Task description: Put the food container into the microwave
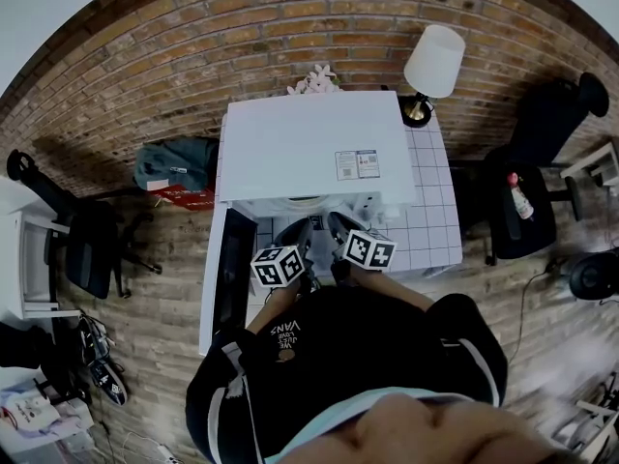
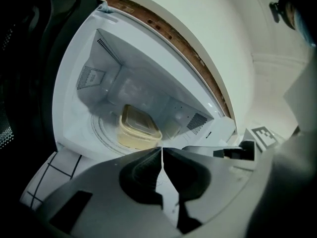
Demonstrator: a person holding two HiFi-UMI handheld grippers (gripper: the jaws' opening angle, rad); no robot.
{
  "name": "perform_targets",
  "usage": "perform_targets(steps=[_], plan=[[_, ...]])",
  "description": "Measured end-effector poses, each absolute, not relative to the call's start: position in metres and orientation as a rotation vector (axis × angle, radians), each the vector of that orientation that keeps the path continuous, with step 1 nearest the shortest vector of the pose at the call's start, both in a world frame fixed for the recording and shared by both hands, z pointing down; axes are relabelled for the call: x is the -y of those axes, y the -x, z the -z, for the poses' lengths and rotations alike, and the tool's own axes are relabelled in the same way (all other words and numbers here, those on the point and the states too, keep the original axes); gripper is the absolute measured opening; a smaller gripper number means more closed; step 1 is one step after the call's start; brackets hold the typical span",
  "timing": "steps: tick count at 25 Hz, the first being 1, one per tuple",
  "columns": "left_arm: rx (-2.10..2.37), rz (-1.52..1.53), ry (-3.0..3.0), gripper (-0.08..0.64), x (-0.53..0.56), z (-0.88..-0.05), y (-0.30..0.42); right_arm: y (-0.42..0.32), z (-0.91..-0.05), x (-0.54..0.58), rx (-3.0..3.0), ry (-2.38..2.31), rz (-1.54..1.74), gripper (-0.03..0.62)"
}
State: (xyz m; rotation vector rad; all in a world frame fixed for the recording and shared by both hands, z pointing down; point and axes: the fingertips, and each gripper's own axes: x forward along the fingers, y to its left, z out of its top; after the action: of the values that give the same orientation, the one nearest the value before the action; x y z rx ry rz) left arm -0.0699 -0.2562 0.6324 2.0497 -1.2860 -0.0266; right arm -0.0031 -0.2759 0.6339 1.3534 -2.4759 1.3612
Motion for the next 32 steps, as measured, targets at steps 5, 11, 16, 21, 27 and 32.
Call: perform_targets(steps=[5, 11, 16, 21, 27, 32], plan=[[1.318, 0.046, -2.04, 0.02, 0.241, -0.63, 0.057, -0.008, -0.631, 0.262, 2.499, -1.306, -1.346, 0.015], [1.356, 0.066, -2.02, 0.019, 0.221, -0.628, 0.042, -0.022, -0.63, 0.247, 2.516, -1.262, -1.337, 0.015], [1.395, 0.092, -2.006, 0.018, 0.204, -0.625, 0.033, -0.031, -0.629, 0.234, 2.537, -1.216, -1.321, 0.015], [1.426, 0.106, -1.99, 0.018, 0.186, -0.625, 0.025, -0.039, -0.631, 0.219, 2.551, -1.161, -1.314, 0.015], [1.446, 0.099, -1.991, 0.018, 0.172, -0.625, 0.019, -0.043, -0.629, 0.207, 2.569, -1.133, -1.316, 0.015], [1.444, 0.102, -2.009, 0.02, 0.165, -0.622, 0.022, -0.043, -0.626, 0.202, 2.573, -1.158, -1.283, 0.015]])
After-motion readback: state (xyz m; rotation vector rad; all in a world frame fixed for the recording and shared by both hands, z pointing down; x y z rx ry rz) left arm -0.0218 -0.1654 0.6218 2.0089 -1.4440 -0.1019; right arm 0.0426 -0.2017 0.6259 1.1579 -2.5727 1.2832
